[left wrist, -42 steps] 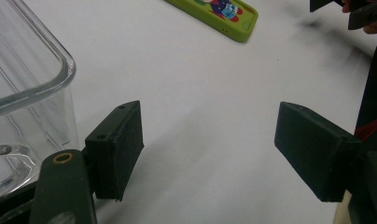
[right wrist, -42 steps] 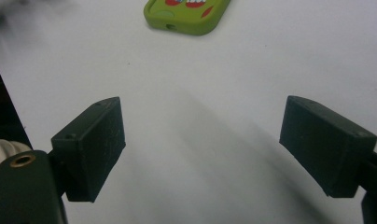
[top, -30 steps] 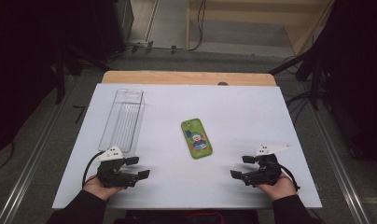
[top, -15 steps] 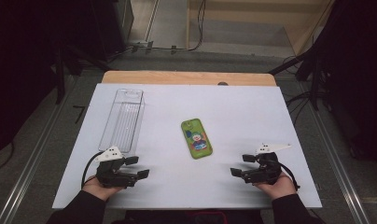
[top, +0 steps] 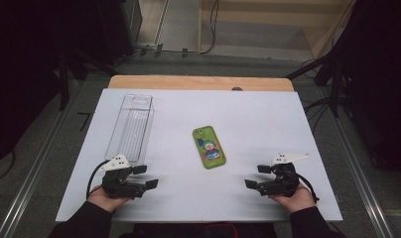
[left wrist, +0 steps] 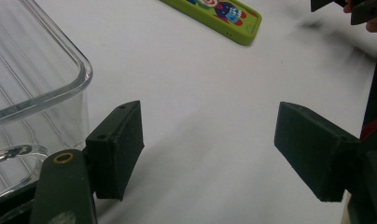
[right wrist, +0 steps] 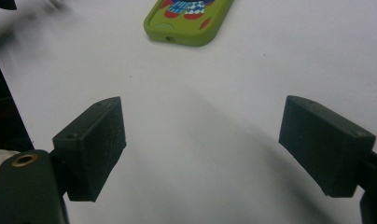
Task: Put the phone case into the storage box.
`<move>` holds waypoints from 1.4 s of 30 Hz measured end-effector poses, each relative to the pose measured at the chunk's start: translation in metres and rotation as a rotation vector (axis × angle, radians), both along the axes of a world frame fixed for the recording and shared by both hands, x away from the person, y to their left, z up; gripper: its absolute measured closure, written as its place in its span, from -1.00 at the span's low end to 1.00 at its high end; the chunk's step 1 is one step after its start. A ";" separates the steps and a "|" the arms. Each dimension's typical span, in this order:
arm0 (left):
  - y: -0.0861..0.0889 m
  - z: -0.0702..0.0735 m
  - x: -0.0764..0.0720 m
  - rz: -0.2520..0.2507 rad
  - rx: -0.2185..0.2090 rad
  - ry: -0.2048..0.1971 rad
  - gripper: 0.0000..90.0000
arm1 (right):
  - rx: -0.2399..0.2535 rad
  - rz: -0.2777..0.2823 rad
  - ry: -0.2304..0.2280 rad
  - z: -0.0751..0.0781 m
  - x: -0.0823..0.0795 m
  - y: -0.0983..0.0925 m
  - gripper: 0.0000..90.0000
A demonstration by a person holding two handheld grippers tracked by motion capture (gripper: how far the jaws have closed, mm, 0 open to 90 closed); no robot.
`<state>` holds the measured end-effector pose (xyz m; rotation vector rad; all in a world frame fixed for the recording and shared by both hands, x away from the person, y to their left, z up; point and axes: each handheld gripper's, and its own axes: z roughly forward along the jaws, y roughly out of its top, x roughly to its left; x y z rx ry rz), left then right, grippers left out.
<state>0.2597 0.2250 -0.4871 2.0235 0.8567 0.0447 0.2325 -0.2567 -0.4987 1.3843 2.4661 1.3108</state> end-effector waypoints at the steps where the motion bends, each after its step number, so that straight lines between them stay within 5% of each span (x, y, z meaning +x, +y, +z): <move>1: 0.000 0.000 0.000 0.000 -0.002 -0.001 -0.45 | 0.003 0.002 0.000 0.000 0.000 0.000 -0.71; 14: 0.001 0.001 0.000 -0.007 -0.006 -0.009 -0.45 | -0.008 -0.016 0.001 0.004 0.001 0.001 -0.71; 42: 0.001 0.001 -0.001 -0.001 -0.009 -0.009 -0.45 | 0.007 0.049 -0.046 0.034 0.029 0.024 -0.71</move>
